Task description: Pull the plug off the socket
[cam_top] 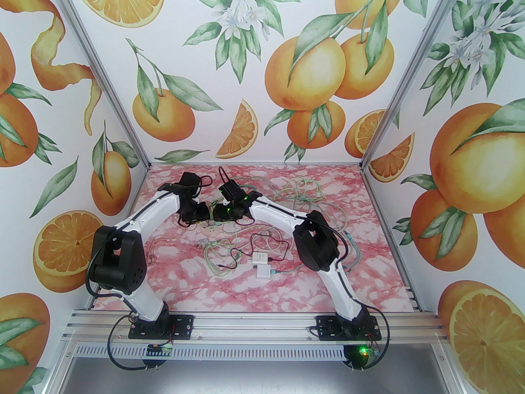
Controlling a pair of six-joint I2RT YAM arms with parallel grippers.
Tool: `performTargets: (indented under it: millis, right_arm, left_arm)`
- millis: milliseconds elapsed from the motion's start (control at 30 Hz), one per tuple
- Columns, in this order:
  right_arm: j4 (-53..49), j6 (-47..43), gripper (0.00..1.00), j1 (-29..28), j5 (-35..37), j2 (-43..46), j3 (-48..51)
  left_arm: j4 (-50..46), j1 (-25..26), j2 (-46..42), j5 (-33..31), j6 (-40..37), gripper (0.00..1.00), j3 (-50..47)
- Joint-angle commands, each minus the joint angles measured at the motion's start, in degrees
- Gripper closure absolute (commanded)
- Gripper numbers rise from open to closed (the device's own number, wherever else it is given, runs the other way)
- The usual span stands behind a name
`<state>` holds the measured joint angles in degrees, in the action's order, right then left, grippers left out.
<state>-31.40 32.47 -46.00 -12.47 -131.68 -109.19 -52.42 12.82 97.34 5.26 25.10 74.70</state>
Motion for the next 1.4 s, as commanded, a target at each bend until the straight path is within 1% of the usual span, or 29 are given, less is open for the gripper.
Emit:
performTargets:
  millis: [0,133,233,467,533,667,733,800,867,900,1033,1167,1200,1233,1300,1367]
  right_arm:
    - [-10.3,-1.2,0.66,-1.5,2.9,-6.9,4.4]
    - [-10.4,-1.1,0.65,-1.3,3.3,-6.7,4.1]
    - [-10.4,-1.1,0.65,-1.2,3.6,-6.4,3.9]
    - [-10.3,-0.9,0.65,-1.0,3.6,-6.2,3.6]
    - [-10.1,-0.9,0.65,-1.0,3.5,-6.1,3.7]
    - [-9.9,-0.7,0.65,-1.0,3.4,-5.9,3.9]
    - [-9.8,-0.7,0.65,-1.0,3.4,-5.9,3.8]
    - [-9.8,-0.7,0.65,-1.0,3.3,-5.7,4.0]
    - [-9.8,-0.8,0.65,-1.0,3.3,-5.5,4.2]
    - [-9.9,-0.7,0.65,-1.0,3.4,-5.4,4.3]
    - [-9.7,-0.9,0.65,-1.0,3.7,-4.8,5.1]
    - [-9.5,-0.8,0.65,-1.0,3.4,-4.8,5.2]
    - [-9.5,-0.8,0.65,-1.0,3.3,-4.9,5.1]
    - [-9.5,-0.7,0.65,-1.0,3.1,-5.0,5.0]
    - [-9.5,-0.7,0.65,-1.1,3.2,-4.9,4.8]
    - [-9.6,-0.7,0.65,-1.0,3.2,-4.8,4.8]
  left_arm:
    - [-3.4,-0.1,-6.1,-5.2,-1.3,0.90,1.0]
    - [-5.2,-0.1,-10.4,-7.4,-0.7,0.90,-0.3]
    - [-6.6,-0.2,-14.3,-11.7,0.7,0.90,-3.1]
    - [-7.5,-4.3,-25.8,-17.3,7.5,0.91,-15.2]
    - [-7.6,-4.9,-28.9,-18.5,9.8,0.89,-18.9]
    - [-6.6,-5.8,-34.9,-18.4,15.6,0.89,-27.4]
    - [-5.0,-5.9,-37.6,-17.3,18.5,0.88,-31.6]
    - [-1.0,-6.0,-40.7,-15.0,20.1,0.88,-35.8]
    - [2.4,-6.0,-44.2,-14.2,22.0,0.86,-39.9]
    - [3.4,-6.0,-46.3,-14.2,23.0,0.83,-41.5]
    - [4.8,-6.0,-53.7,-14.4,25.8,0.78,-46.4]
    - [5.2,-6.0,-58.3,-13.5,27.0,0.70,-49.5]
    - [5.2,-6.0,-58.7,-13.2,27.3,0.66,-50.0]
    - [5.3,-6.0,-58.9,-13.0,27.4,0.58,-50.2]
    - [4.9,-6.0,-59.0,-12.8,27.1,0.41,-50.0]
    - [3.5,-6.0,-58.7,-13.7,26.8,0.26,-49.0]
